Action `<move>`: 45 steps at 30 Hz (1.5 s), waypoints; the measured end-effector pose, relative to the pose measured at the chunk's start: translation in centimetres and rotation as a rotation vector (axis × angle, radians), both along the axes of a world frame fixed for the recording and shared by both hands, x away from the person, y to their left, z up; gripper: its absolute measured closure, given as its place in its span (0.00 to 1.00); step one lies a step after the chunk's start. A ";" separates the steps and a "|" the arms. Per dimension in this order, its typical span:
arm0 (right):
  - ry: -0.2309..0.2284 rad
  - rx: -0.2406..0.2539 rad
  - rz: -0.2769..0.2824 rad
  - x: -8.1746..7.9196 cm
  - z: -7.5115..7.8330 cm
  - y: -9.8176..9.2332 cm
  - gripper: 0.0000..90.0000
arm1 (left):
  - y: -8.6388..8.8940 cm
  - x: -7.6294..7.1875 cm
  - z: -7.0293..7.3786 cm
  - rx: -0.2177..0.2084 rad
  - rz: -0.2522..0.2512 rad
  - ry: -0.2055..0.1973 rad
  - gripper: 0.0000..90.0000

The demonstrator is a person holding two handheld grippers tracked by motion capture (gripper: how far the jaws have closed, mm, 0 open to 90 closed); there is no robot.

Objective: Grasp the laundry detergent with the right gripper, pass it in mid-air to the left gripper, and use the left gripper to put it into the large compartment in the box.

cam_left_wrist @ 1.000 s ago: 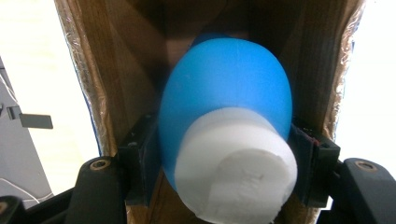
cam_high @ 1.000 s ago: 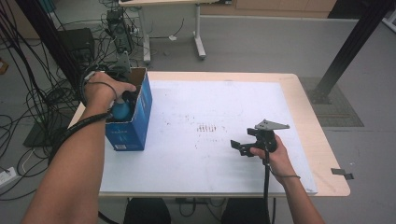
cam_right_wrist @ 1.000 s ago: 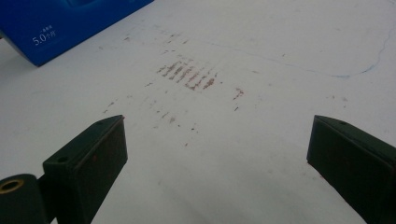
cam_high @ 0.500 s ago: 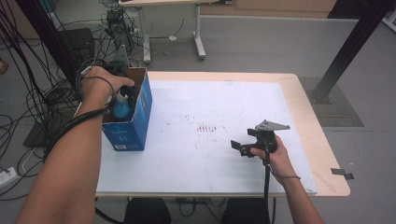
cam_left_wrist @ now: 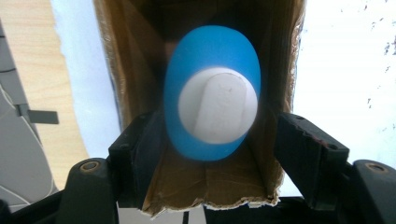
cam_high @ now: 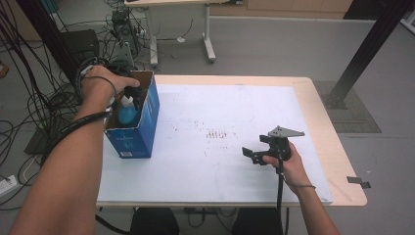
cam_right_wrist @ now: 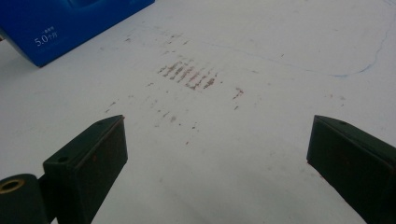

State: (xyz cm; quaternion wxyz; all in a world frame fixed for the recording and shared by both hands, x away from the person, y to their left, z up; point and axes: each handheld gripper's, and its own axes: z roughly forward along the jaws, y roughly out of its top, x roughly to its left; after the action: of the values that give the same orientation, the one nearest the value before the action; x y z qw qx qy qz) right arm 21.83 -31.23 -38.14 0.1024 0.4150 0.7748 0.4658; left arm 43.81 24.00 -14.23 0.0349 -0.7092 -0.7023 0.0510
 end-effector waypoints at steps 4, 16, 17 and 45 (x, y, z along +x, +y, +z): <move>-0.001 0.001 -0.001 0.0 0.1 0.0 0.05 | -0.5 -0.2 0.8 0.011 -0.018 -0.024 0.33; 0.002 0.001 -0.005 0.0 0.0 0.0 0.05 | -2.3 -1.0 4.5 0.008 -0.079 -0.105 0.14; 0.004 0.001 -0.006 0.0 0.0 -0.1 0.05 | -2.4 -1.2 4.8 0.005 -0.076 -0.114 0.14; 0.003 -0.020 -0.046 -0.8 1.2 -1.1 0.05 | -14.6 -5.0 8.7 -0.109 -0.503 -0.197 0.06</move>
State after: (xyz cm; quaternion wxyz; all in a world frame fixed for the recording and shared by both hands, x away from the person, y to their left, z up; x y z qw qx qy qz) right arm 21.01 -32.37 -36.91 0.1163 0.4324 0.7698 0.4549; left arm 38.81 9.39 -5.58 -0.0603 -0.8636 -0.5004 0.0095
